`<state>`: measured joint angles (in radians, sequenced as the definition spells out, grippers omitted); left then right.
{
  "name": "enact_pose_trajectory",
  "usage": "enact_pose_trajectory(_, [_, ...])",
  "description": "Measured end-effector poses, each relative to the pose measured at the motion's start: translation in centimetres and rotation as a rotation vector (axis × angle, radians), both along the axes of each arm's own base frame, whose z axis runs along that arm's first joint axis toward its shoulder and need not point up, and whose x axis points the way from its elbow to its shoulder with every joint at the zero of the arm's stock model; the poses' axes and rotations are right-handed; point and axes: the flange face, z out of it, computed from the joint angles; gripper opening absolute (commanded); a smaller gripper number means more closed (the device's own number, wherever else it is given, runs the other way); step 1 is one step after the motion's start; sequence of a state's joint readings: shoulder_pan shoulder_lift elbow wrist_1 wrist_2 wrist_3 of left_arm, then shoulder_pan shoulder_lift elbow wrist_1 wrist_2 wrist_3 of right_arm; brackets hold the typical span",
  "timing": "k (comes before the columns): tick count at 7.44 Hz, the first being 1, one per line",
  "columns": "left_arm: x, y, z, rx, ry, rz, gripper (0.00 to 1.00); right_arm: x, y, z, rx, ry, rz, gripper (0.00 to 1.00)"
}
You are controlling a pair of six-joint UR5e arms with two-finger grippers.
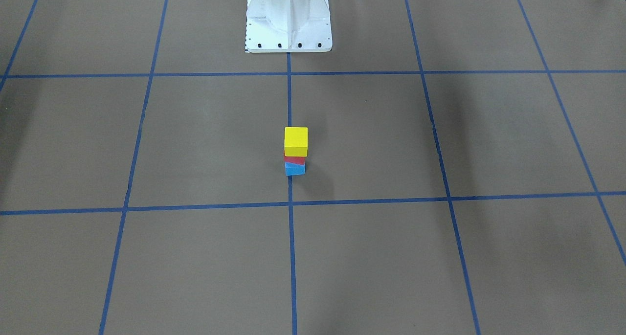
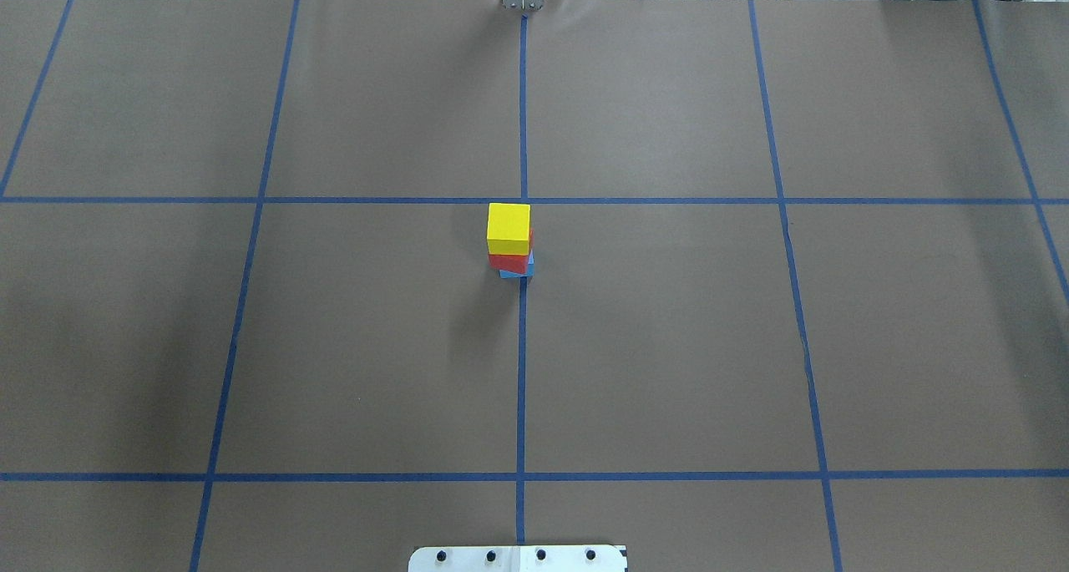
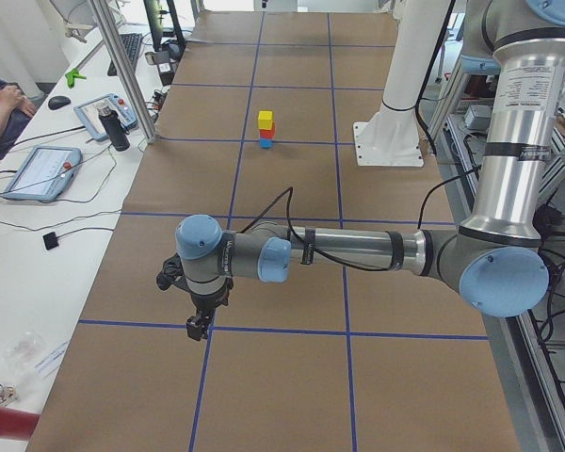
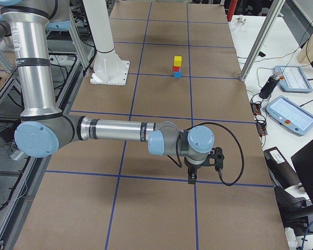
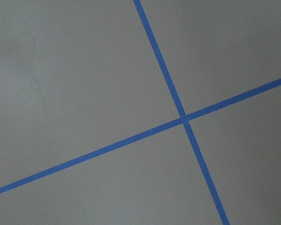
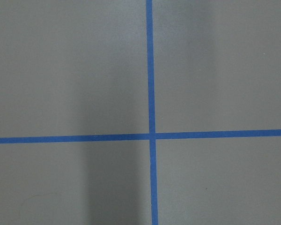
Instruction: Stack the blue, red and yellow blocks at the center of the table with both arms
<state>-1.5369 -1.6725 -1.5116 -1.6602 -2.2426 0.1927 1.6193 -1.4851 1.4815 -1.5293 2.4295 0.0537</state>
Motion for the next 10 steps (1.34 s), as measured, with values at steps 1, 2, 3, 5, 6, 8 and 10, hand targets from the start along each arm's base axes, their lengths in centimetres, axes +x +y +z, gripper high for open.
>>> enact_pose_trajectory(1, [0.5, -0.1, -0.1, -0.003, 0.002, -0.005, 1.00, 0.2, 1.2, 0.2, -0.002, 0.000, 0.006, 1.00])
enact_pose_trajectory(2, [0.8, -0.2, -0.2, -0.006, 0.003, -0.008, 1.00, 0.3, 2.2, 0.1, 0.000, 0.004, 0.009, 1.00])
enact_pose_trajectory(3, [0.9, -0.2, -0.2, -0.007, 0.003, -0.009, 1.00, 0.4, 2.8, 0.1, 0.000, 0.017, 0.010, 1.00])
enact_pose_trajectory(5, [1.0, -0.2, -0.2, -0.009, 0.003, -0.009, 1.00, 0.6, 3.0, 0.2, -0.006, 0.053, 0.012, 1.00])
enact_pose_trajectory(6, [1.0, -0.2, -0.1, -0.011, 0.003, -0.009, 1.00, 0.7, 3.1, 0.3, -0.007, 0.060, 0.012, 1.00])
enact_pose_trajectory(8, [1.0, -0.2, 0.0, -0.012, 0.003, -0.009, 1.00, 0.7, 3.3, 0.5, -0.010, 0.062, 0.011, 1.00])
enact_pose_trajectory(10, [1.0, -0.2, 0.0, -0.014, 0.003, -0.011, 1.00, 0.6, 3.5, 0.6, -0.013, 0.059, 0.011, 1.00])
